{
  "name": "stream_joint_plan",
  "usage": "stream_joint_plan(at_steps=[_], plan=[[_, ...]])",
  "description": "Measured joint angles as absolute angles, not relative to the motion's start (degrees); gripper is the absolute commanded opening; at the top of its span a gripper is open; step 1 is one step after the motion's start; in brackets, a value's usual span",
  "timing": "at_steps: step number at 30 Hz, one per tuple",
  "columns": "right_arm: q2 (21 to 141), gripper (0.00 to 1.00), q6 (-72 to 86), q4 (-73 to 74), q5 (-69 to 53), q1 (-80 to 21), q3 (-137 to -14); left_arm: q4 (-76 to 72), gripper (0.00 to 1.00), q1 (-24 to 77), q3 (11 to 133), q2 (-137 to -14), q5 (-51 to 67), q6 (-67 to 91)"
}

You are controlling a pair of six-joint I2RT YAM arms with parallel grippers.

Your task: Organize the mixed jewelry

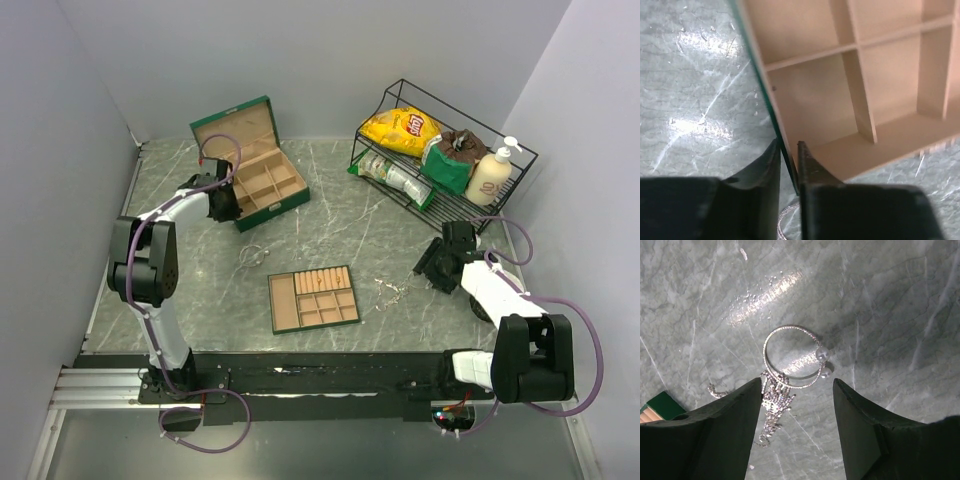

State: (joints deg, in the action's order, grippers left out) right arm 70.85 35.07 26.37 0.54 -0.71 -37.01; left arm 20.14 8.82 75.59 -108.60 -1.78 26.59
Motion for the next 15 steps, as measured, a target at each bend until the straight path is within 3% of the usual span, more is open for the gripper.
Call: stream_joint_plan(at_steps=[2, 15], plan=[[70.8, 0.65, 35.0, 26.2, 0.4, -0.7, -37.0, 20.1, 0.01, 9.4, 75.6, -108.6, -2.6, 26.5], [70.8, 0.65, 34.9, 25.4, 0.1, 1.1, -35.9, 21.1, 0.01, 14.6, 75.7, -108.3, -2.2, 20.6]])
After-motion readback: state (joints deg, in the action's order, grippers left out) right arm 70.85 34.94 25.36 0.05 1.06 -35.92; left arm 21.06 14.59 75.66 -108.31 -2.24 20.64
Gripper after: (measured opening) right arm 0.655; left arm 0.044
